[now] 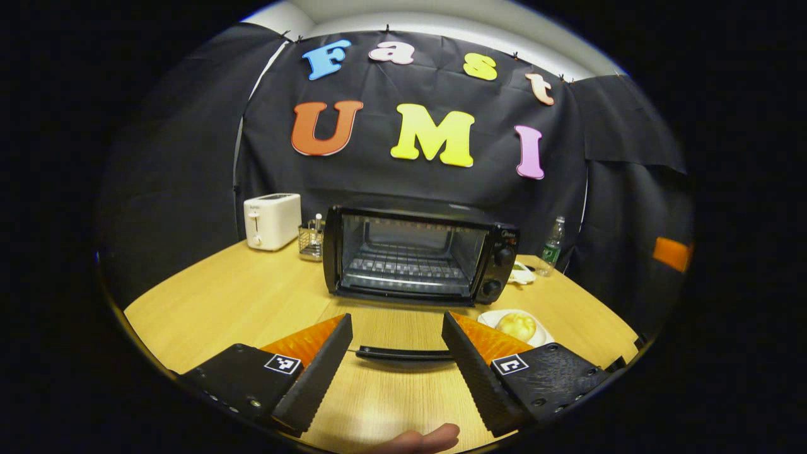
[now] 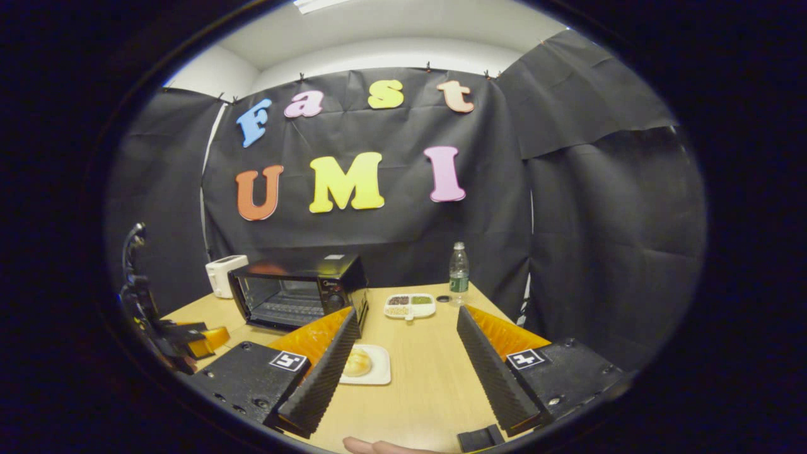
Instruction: Open the electric oven with the left hand, put the food in, and close the electric oven.
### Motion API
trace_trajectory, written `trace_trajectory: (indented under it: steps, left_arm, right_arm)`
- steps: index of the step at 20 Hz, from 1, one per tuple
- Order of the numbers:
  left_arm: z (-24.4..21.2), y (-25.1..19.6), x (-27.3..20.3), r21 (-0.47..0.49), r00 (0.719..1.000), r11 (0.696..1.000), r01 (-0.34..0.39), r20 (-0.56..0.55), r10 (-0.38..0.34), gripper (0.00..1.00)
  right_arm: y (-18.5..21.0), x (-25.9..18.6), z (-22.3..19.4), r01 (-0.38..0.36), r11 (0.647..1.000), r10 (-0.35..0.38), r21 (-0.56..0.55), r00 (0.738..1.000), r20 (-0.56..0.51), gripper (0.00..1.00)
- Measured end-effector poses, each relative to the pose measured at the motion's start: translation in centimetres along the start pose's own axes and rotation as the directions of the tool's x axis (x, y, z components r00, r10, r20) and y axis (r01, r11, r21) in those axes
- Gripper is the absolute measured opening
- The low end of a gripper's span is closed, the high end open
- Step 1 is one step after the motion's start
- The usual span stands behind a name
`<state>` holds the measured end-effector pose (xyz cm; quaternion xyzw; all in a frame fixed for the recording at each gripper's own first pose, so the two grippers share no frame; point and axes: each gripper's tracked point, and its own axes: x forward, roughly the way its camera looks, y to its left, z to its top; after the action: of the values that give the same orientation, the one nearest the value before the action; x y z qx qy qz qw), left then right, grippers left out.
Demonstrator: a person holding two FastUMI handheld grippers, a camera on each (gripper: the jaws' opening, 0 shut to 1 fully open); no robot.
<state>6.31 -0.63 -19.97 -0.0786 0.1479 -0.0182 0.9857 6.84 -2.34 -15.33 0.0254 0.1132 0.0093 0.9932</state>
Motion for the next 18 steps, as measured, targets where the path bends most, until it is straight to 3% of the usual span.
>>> trace_trajectory:
  steps: [2, 3, 4, 8, 10, 12, 16, 18]
  left_arm:
    - [3.3, 0.2, -1.6, 0.017, 0.998, 1.0, 0.0, 0.065, -0.001, 0.95]
    - [4.7, 0.3, -2.3, 0.026, 0.996, 1.0, -0.001, 0.09, -0.001, 0.86]
    - [6.2, 0.4, -3.1, 0.035, 0.994, 0.999, -0.001, 0.114, -0.003, 0.95]
    - [11.2, 0.5, -6.3, 0.013, 0.978, 1.0, 0.012, 0.208, -0.015, 0.95]
    - [13.5, 1.7, -8.2, 0.037, 0.965, 0.999, -0.031, 0.262, 0.02, 0.95]
    - [15.0, 2.4, -9.6, 0.048, 0.952, 0.997, -0.054, 0.303, 0.037, 0.95]
    - [14.8, 1.8, -10.8, 0.019, 0.957, 1.0, -0.002, 0.289, -0.004, 0.94]
    - [14.6, 2.5, -11.0, 0.014, 0.959, 1.0, -0.018, 0.284, 0.013, 0.94]
  right_arm:
    - [1.0, 1.9, -1.5, -0.009, 1.0, 0.009, -0.012, 0.999, -0.032, 0.96]
    - [1.4, 2.9, -2.2, -0.009, 1.0, 0.008, -0.021, 0.999, -0.048, 0.96]
    - [2.0, 3.8, -3.2, -0.016, 0.999, 0.014, -0.029, 0.998, -0.069, 0.96]
    - [4.3, 7.6, -6.7, -0.05, 0.998, 0.046, -0.027, 0.987, -0.153, 0.97]
    - [5.1, 9.4, -9.0, -0.052, 0.998, 0.042, -0.045, 0.976, -0.212, 0.97]
    - [5.7, 11.2, -11.2, -0.045, 0.997, 0.028, -0.057, 0.962, -0.27, 0.97]
    - [7.5, 14.3, -15.4, -0.068, 0.997, 0.054, -0.024, 0.927, -0.371, 0.97]
    - [8.6, 14.8, -16.6, -0.099, 0.995, 0.088, -0.006, 0.913, -0.397, 0.97]
